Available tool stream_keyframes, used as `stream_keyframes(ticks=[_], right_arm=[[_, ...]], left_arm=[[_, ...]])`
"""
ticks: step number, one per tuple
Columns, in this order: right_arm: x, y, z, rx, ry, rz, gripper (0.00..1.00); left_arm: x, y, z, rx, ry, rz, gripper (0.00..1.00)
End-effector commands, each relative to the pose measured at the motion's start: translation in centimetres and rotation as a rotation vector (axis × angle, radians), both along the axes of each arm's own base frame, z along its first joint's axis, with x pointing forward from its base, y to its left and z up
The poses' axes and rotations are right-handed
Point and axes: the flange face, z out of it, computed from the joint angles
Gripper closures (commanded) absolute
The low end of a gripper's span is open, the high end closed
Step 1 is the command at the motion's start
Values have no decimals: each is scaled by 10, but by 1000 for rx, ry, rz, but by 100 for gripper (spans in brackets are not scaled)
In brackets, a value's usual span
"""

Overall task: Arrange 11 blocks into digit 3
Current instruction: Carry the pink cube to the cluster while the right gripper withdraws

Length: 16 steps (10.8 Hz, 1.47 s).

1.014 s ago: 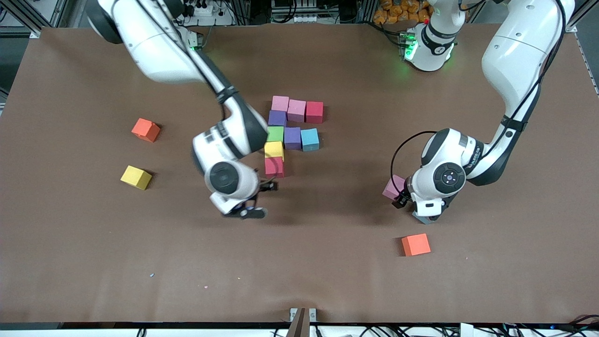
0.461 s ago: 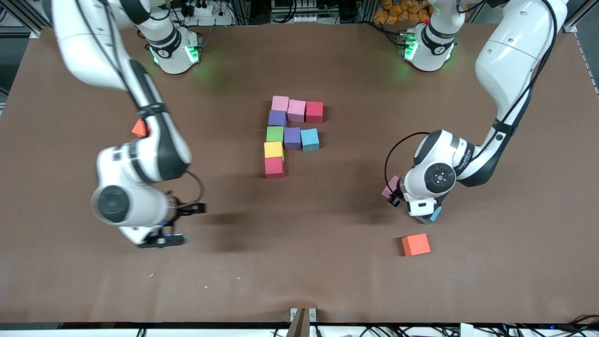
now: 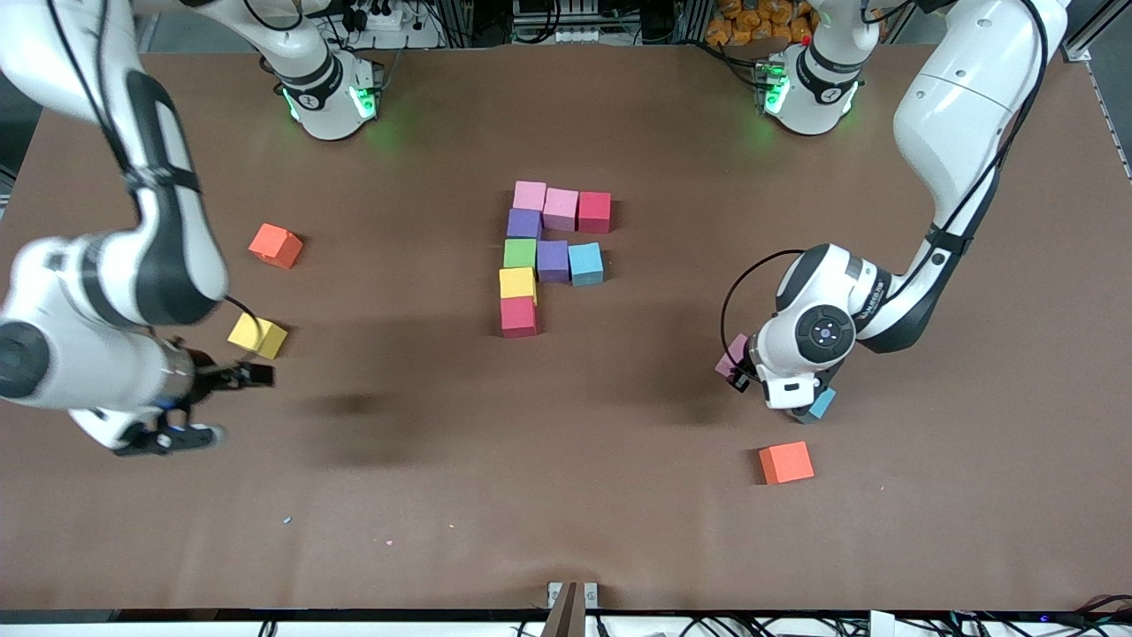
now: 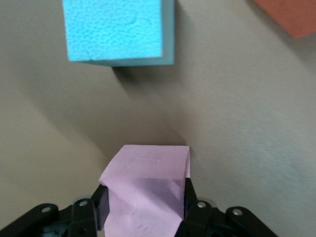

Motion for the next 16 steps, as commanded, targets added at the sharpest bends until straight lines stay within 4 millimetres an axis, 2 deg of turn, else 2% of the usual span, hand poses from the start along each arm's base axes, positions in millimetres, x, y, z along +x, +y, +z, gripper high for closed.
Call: stream_keyframes(ticks=[1,2,3,5,6,8,9,10,12,15,16], right_arm=[[-63,-6,59,-8,-30,30,0],[-76,-9,82,-11,-36,25,0],[-88,-21,110,-13,-54,1,0],[-116,-60,160,-3,-77,-20,0],[-125,-80,174,6,-77,-3,0],[-134,-93,206,1,-136,-1,0],[-145,-94,223,-2,-160,-4,0],[-148,-94,223,1,-138,-7,0],[-146,-89,240,8,-122,-16,0],[-143,-74,239,55,-109,-173,0],[-142,-67,238,37,-101,-178,0]], left_arm=[[-1,-46,19,-4,-33,107,100],[-9,-68,17,3,-30,162,100],[-8,-83,23,0,-43,230,100],[-19,-125,23,-5,-34,367,100],[-22,-138,26,-9,-39,404,100],[-34,-158,27,-8,-23,468,100],[-36,-168,27,-10,-25,500,100],[-37,-178,28,-16,-25,523,100],[-41,-204,26,-33,-24,530,100],[-52,-235,27,-56,-27,498,100],[-53,-240,24,-55,-31,496,100]])
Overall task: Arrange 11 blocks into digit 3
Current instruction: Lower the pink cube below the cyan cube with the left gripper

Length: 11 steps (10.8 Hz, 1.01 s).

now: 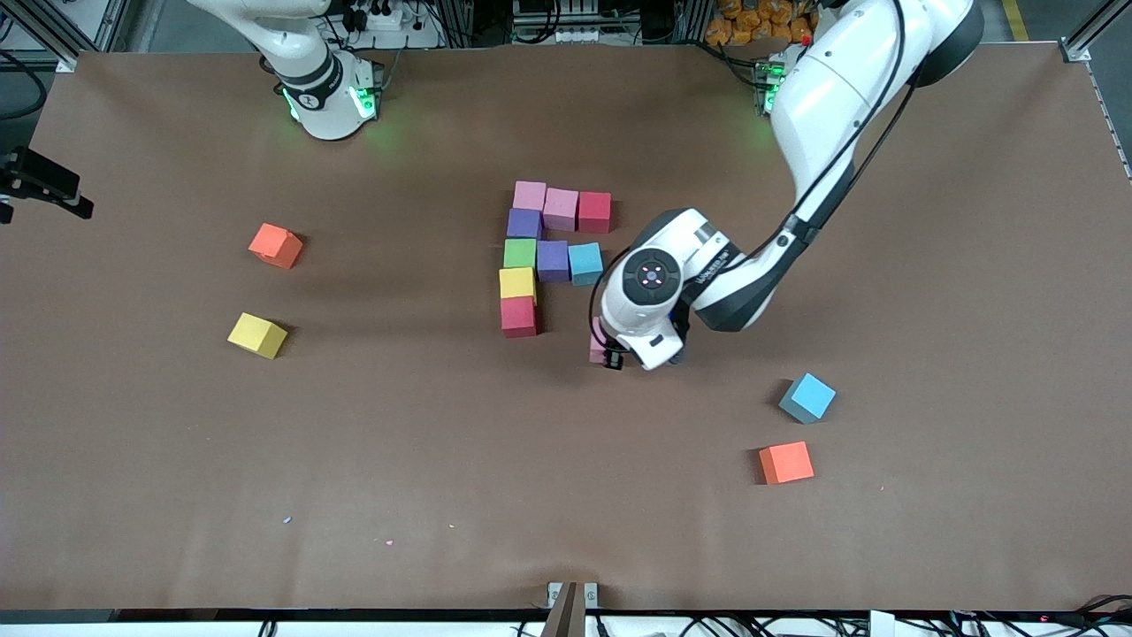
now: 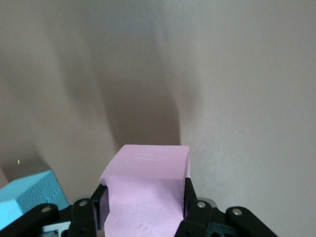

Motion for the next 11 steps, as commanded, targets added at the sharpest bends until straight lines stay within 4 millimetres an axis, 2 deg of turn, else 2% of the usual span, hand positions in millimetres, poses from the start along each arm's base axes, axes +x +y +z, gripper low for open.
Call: stream_keyframes(ticks=[1,5,6,8,11], right_arm=[[5,9,-2,0,17,-42,0],[9,11,-6,-14,15,-14,0],[9,10,-2,-22,5,3,0],[10,4,-3,-22,3,-4,0],[9,-11,-1,-14,-4,-25,0]], left_arm=[[-2,-19,-6,-14,11,20,100],[-21,-45,-23,-15,36,77,100],[-19,-49,-24,-29,36,125,100],[-24,-59,-32,-42,37,156,100],[-24,-62,-30,-73,52,190,100]])
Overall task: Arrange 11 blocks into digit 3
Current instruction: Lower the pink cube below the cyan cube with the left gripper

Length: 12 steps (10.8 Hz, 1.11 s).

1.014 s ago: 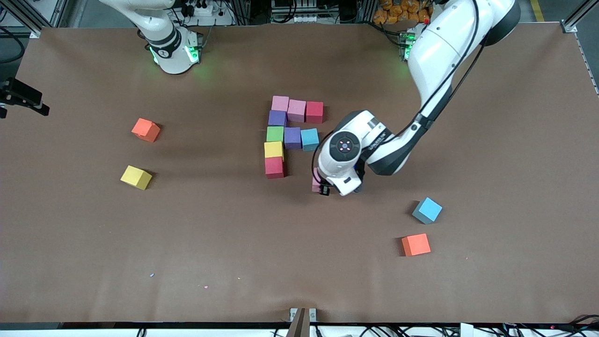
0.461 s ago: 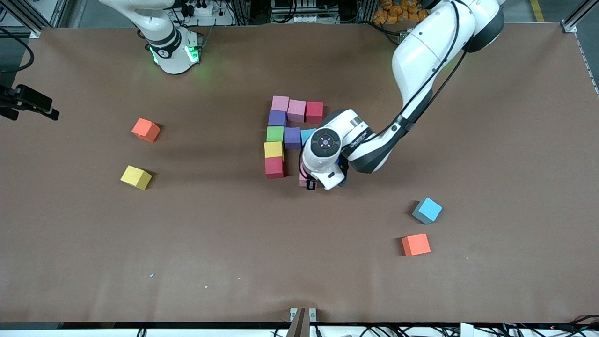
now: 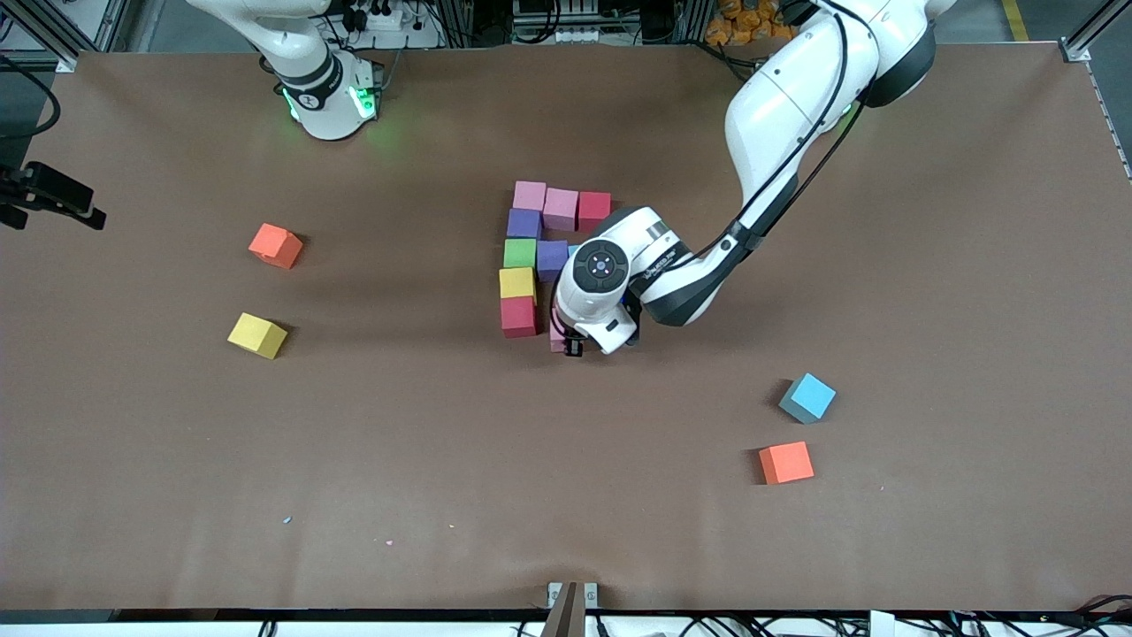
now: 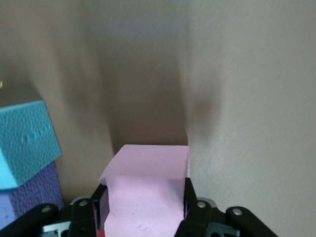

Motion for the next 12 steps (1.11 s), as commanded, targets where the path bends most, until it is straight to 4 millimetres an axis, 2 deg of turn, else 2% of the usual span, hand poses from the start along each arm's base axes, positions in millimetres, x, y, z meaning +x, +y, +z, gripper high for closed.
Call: stream_keyframes(ticks=[1,3,5,7,12], right_arm=[[3,-6,5,8,-9,6,0],[7,12,2,-1,-8,40,0],[9,13,-2,-3,0,42,0],[10,13,-5,-3,4,43,0],[10,12,-5,0,4,40,0]], left_arm=[[1,-8,2,-21,12,32,100],[-3,-12,2,-20,15,28,100],[-14,-21,0,-16,16,7,100],[-15,-21,-3,-8,14,5,100],[-24,-28,-9,-4,19,-15,86]])
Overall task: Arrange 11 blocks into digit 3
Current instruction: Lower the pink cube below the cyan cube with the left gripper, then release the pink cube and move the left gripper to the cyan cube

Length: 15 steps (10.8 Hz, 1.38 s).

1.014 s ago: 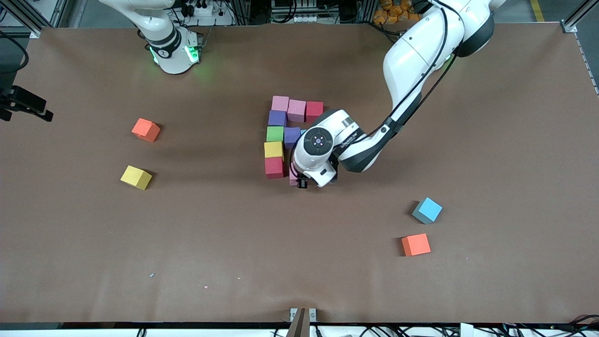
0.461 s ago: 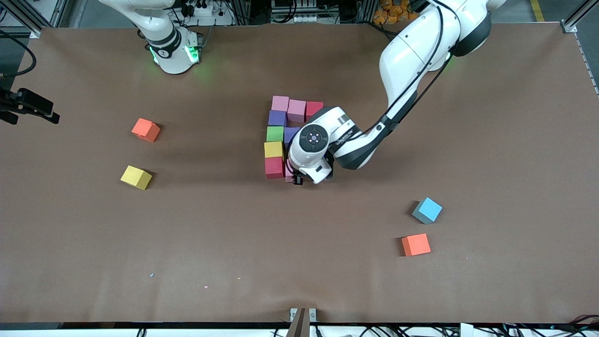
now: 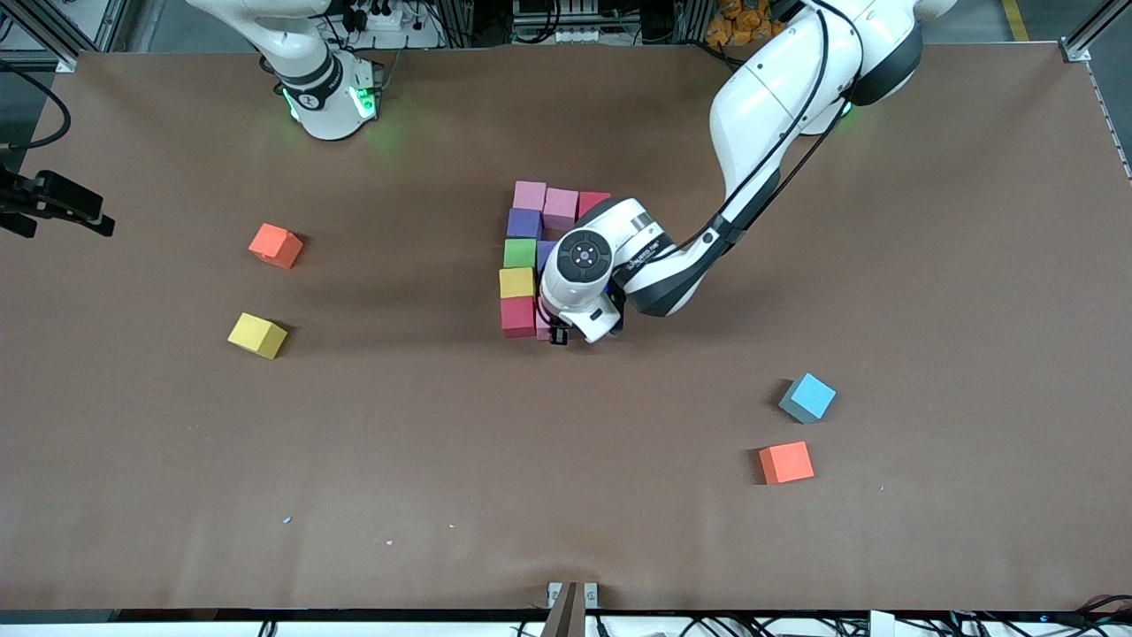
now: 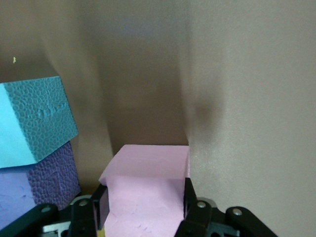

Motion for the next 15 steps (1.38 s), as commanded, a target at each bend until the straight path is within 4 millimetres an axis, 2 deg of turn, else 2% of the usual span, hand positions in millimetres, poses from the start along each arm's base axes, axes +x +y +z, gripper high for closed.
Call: stream_keyframes(ticks=[1,3,4,5,6,9,12,14,15], right_arm=[[3,0,4,0,-7,6,0],[3,0,4,-1,-12,5,0],[3,-1,5,0,-13,2,0],[3,0,5,1,-13,4,0],[3,0,5,1,-13,4,0],[3,0,5,2,-14,6,0],[3,0,5,2,-14,6,0],[3,0,5,2,-14,4,0],[3,0,5,2,-14,4,0]], left_arm=[[-1,-6,-2,-7,8,11,85],[-1,-5,-3,-6,9,12,75],[0,-4,-3,-6,9,12,58],[0,-4,-3,-6,6,4,14],[-1,-6,-2,-4,-2,-9,0],[1,-5,11,-6,-19,-18,0],[3,-3,53,16,-39,-28,0],[9,8,86,36,-54,-42,0],[12,17,103,45,-71,-106,0]])
